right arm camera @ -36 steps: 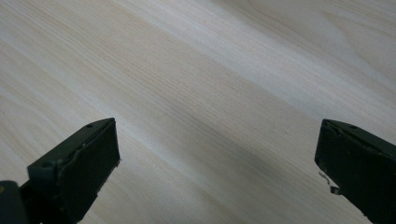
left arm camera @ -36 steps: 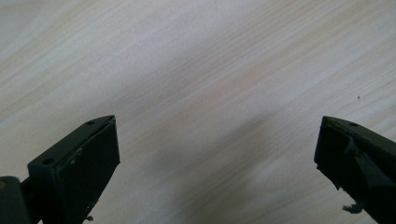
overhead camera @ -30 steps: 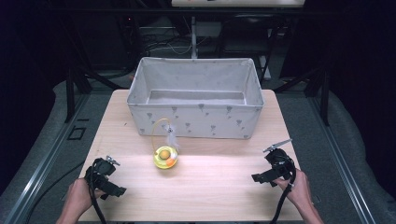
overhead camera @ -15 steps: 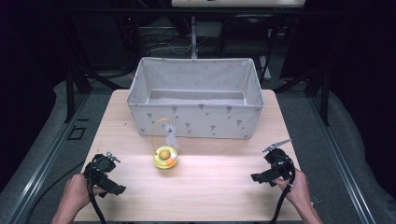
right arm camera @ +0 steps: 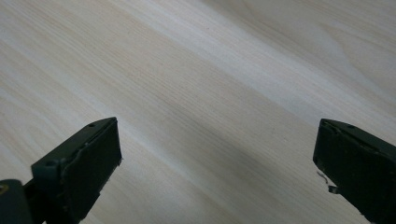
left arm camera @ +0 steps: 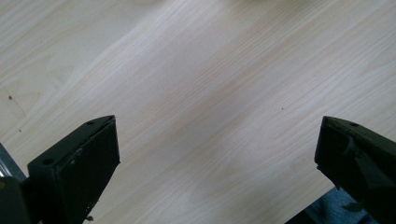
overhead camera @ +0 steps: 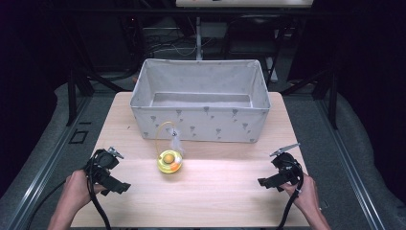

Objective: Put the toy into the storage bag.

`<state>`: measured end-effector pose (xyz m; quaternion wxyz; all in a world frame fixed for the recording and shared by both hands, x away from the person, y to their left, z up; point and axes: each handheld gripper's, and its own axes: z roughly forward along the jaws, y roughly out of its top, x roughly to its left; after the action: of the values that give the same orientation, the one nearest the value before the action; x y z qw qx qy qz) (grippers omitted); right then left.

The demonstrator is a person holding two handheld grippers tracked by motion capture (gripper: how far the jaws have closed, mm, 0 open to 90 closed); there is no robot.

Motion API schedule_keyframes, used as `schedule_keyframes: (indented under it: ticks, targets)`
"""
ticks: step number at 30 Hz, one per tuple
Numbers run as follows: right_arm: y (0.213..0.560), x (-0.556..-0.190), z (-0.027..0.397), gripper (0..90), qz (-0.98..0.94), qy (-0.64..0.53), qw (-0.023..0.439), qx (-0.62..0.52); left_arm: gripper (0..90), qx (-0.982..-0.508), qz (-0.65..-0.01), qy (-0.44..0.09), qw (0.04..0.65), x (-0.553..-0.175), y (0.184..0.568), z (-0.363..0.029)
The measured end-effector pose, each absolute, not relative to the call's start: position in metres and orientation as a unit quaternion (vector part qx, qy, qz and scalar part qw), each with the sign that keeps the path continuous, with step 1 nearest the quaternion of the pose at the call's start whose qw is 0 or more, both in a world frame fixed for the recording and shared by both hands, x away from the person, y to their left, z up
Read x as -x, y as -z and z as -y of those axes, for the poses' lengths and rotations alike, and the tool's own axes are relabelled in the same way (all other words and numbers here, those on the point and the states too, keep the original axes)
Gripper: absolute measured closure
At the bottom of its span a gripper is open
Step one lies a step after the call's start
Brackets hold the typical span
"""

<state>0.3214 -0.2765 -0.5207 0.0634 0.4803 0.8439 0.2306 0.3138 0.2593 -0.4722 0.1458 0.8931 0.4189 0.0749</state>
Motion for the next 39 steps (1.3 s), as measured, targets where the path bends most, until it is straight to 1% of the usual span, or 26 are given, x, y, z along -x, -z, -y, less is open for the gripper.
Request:
schedule_keyframes:
  ticks: [3,11,12,19,32,39]
  targets:
    - [0.521,-0.321,0.277,0.4,-0.841,-0.23,0.068,-0.484,0.2,-0.895,-0.414,-0.078,0.145,-0.317,0.467,-0.255]
    - [0.522,-0.321,0.276,0.4,-0.843,-0.229,0.06,-0.482,0.2,-0.9,-0.406,-0.086,0.136,-0.326,0.45,-0.246]
    - [0.522,-0.322,0.278,0.4,-0.849,-0.218,0.064,-0.477,0.2,-0.904,-0.399,-0.082,0.132,-0.33,0.443,-0.242]
    - [0.521,-0.322,0.277,0.5,-0.85,-0.216,0.063,-0.477,0.2,-0.914,-0.378,-0.079,0.126,-0.34,0.43,-0.228]
    - [0.522,-0.322,0.277,0.6,-0.85,-0.216,0.06,-0.476,0.2,-0.929,-0.346,-0.052,0.119,-0.364,0.413,-0.207]
    - [0.523,-0.322,0.276,0.9,-0.852,-0.217,0.053,-0.474,0.2,-0.938,-0.326,-0.046,0.112,-0.373,0.403,-0.197]
